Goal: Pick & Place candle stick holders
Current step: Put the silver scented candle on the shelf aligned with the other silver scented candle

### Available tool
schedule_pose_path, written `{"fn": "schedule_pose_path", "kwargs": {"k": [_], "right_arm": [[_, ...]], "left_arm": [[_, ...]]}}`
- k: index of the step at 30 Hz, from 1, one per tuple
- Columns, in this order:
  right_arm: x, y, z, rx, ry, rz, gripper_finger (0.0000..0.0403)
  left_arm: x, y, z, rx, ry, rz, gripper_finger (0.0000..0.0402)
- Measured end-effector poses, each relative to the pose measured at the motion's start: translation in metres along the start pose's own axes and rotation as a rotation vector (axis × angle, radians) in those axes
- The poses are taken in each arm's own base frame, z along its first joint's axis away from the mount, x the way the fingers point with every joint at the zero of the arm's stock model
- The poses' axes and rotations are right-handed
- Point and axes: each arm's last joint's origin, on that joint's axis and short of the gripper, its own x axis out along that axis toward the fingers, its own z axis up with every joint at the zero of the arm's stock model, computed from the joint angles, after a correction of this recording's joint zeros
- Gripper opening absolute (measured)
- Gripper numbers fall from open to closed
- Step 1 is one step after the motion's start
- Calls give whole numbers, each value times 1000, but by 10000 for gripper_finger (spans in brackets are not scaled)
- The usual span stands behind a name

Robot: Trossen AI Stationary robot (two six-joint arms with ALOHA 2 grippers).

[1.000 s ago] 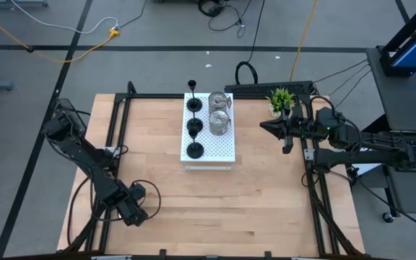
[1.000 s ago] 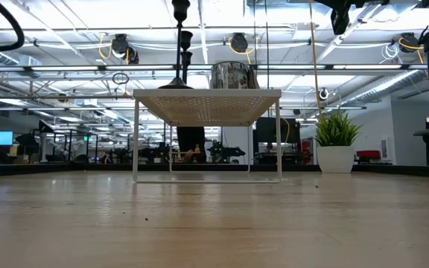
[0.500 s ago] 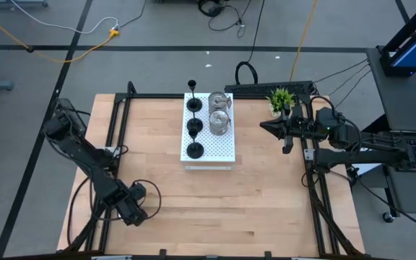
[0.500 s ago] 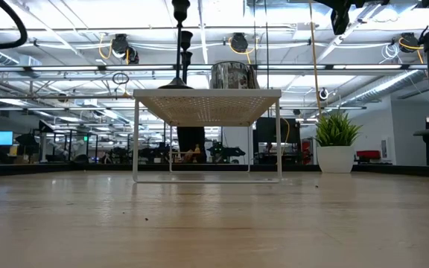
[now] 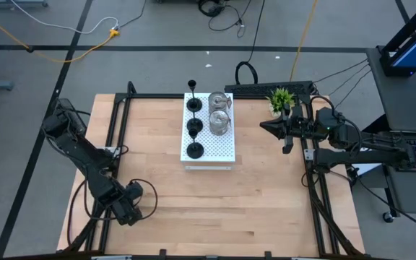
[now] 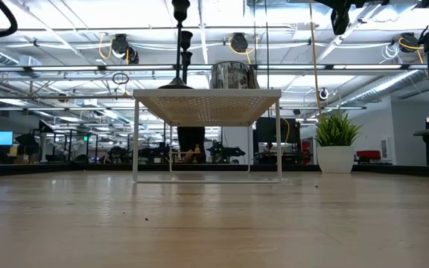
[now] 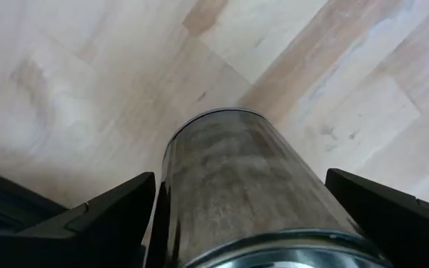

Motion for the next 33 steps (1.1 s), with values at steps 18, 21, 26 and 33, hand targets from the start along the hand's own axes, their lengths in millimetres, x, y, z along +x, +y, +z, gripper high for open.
{"fn": "schedule_pose_path", "kwargs": {"k": [18, 21, 26, 33], "right_arm": [[0, 0, 0, 0, -3, 1, 0], [0, 0, 0, 0, -3, 1, 0], [0, 0, 0, 0, -3, 1, 0], [0, 0, 0, 0, -2, 0, 0]], "left_arm": [[-40, 17, 5, -45, -97, -171, 397], [-48, 23, 2, -73, -34, -202, 397], [-59, 29, -2, -65, -4, -264, 397], [-60, 33, -7, -54, 33, -256, 397]]}}
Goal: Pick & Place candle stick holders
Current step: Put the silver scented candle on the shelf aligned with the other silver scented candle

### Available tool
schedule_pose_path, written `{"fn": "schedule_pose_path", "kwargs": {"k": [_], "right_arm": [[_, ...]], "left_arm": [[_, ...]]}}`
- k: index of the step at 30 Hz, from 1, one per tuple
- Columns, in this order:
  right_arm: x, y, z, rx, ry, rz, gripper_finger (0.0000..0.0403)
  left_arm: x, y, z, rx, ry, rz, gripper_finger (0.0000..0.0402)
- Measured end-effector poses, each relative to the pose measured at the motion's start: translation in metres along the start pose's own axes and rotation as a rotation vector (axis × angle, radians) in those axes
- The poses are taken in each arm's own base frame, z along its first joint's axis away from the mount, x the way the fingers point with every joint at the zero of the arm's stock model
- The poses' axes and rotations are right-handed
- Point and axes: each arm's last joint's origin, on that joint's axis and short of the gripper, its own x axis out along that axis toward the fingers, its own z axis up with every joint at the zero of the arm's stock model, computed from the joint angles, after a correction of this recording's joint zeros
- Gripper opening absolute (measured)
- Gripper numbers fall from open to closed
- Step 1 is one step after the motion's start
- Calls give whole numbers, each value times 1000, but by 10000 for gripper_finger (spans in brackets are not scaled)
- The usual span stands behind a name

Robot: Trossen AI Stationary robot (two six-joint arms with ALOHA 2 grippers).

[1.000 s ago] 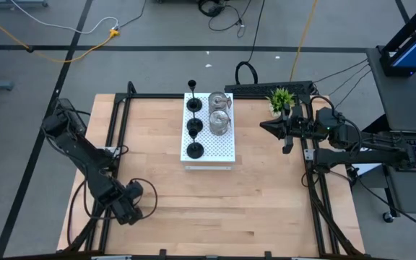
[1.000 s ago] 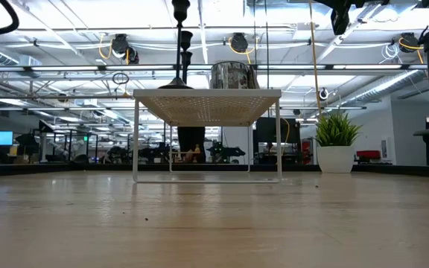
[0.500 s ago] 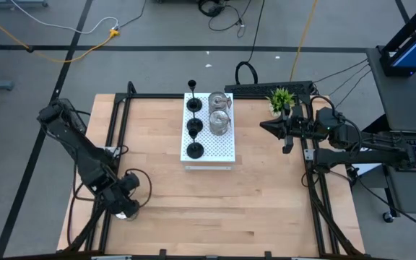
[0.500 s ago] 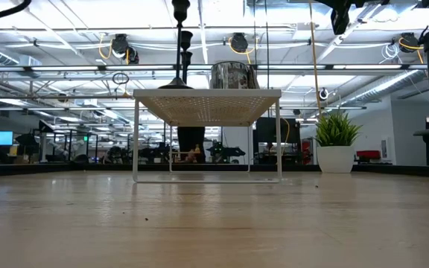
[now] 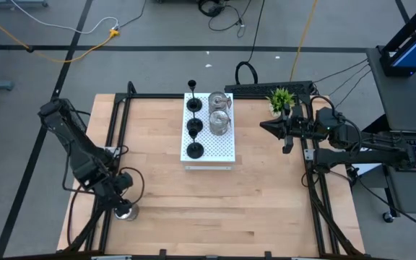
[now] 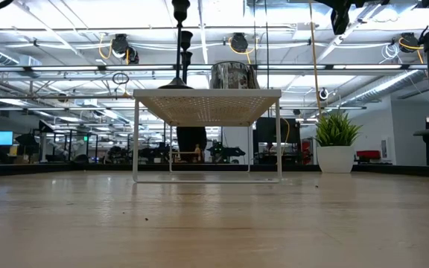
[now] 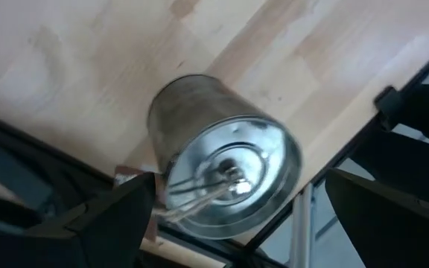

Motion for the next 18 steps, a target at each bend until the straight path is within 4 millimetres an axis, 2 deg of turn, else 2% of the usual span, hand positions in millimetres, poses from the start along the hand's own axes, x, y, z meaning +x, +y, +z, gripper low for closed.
{"fn": "schedule_pose_path", "kwargs": {"k": [18], "right_arm": [[1, -1, -1, 0, 6, -8, 0]], "left_arm": [[1, 0, -7, -40, -32, -17, 397]]}}
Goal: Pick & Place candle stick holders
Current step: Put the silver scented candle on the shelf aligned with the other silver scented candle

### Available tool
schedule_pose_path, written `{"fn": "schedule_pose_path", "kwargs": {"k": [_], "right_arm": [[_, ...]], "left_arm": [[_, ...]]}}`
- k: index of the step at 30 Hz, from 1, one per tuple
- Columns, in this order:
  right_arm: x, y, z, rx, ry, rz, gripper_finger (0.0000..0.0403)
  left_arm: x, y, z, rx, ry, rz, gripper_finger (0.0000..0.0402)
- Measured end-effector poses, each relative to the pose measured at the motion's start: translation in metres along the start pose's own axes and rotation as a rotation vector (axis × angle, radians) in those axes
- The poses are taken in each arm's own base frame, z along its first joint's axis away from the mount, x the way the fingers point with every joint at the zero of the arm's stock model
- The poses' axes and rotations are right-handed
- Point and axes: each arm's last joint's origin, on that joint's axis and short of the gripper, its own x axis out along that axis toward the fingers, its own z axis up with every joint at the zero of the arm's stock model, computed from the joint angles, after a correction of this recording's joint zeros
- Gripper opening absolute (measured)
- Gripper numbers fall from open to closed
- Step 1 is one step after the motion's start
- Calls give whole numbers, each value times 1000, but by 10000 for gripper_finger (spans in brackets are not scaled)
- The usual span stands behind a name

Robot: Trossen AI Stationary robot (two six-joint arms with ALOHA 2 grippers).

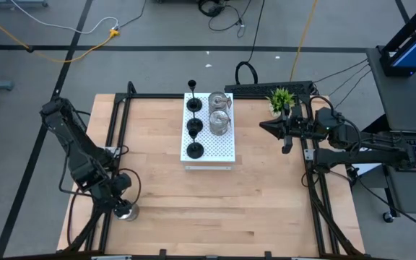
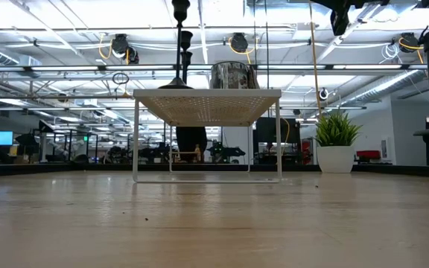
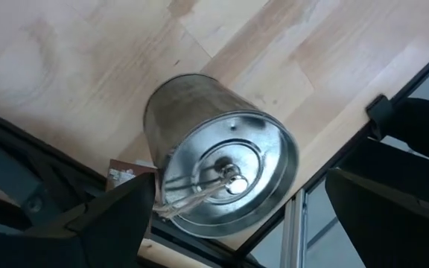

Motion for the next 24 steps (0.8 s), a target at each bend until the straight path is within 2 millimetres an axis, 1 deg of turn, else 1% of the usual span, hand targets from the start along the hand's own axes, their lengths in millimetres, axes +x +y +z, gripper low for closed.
{"fn": "schedule_pose_path", "kwargs": {"k": [6, 15, 18, 21, 24], "right_arm": [[2, -1, -1, -3, -2, -27, 0], [3, -2, -1, -1, 4, -29, 0], [3, -2, -2, 0, 5, -29, 0], [3, -2, -2, 0, 5, -29, 0], [3, -2, -2, 0, 5, -29, 0]], "left_arm": [[5, -1, 0, 20, -11, 29, 397], [5, -2, 0, 47, -14, 15, 397], [5, -3, 1, 104, -46, 9, 397], [5, -3, 4, 81, -59, 11, 397], [5, 1, 6, 11, -65, 50, 397]]}}
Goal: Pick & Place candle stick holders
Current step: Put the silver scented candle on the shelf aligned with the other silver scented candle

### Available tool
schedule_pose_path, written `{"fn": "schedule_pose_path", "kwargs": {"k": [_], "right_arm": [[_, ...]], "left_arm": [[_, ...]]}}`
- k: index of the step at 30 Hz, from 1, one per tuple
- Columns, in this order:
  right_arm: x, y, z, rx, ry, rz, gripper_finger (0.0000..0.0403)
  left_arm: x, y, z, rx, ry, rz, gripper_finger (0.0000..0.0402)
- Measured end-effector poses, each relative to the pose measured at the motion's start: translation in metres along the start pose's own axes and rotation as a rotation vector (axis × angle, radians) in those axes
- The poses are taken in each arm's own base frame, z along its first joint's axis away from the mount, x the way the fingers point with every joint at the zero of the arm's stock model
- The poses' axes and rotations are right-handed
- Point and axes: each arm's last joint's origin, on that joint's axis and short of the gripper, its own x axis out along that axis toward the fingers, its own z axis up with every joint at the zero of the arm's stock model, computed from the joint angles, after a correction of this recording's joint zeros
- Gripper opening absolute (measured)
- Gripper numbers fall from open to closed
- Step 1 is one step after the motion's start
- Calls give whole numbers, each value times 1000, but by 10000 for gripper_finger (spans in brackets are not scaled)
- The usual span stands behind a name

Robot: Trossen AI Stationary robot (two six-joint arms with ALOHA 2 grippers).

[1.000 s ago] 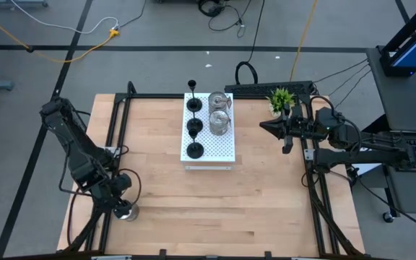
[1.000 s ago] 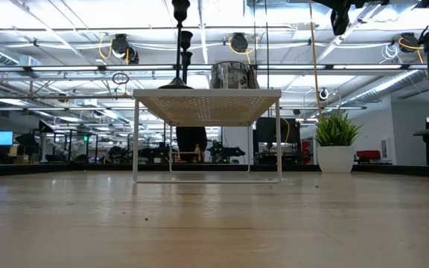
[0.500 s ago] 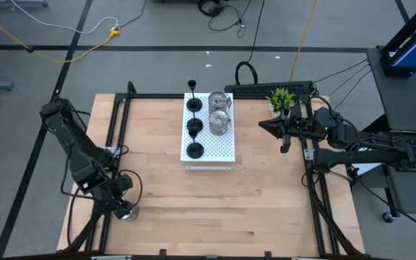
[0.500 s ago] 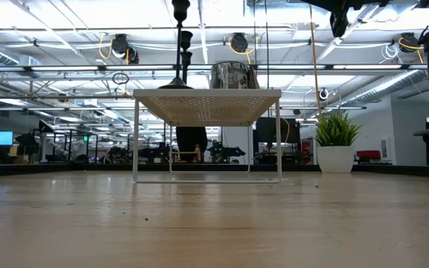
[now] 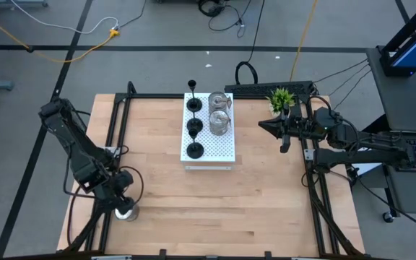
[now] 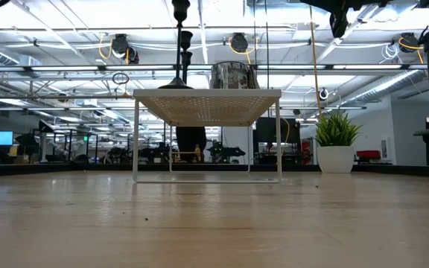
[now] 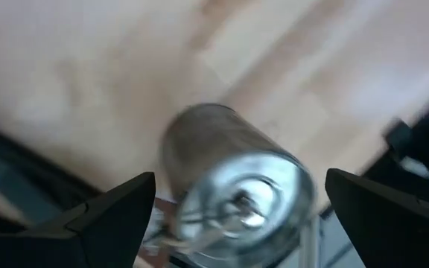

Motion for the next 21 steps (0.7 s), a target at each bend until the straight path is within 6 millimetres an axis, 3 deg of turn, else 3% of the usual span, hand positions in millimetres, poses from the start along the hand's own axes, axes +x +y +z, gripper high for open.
{"fn": "schedule_pose_path", "kwargs": {"k": [6, 14, 21], "right_arm": [[0, 0, 0, 1, 0, 0, 0], [0, 0, 0, 1, 0, 0, 0], [0, 0, 0, 1, 0, -1, 0]], "left_arm": [[-1, 4, 3, -44, -10, 45, 397], [-20, -12, 5, -45, -22, 33, 397], [-4, -31, 2, -32, 39, 183, 397]]}}
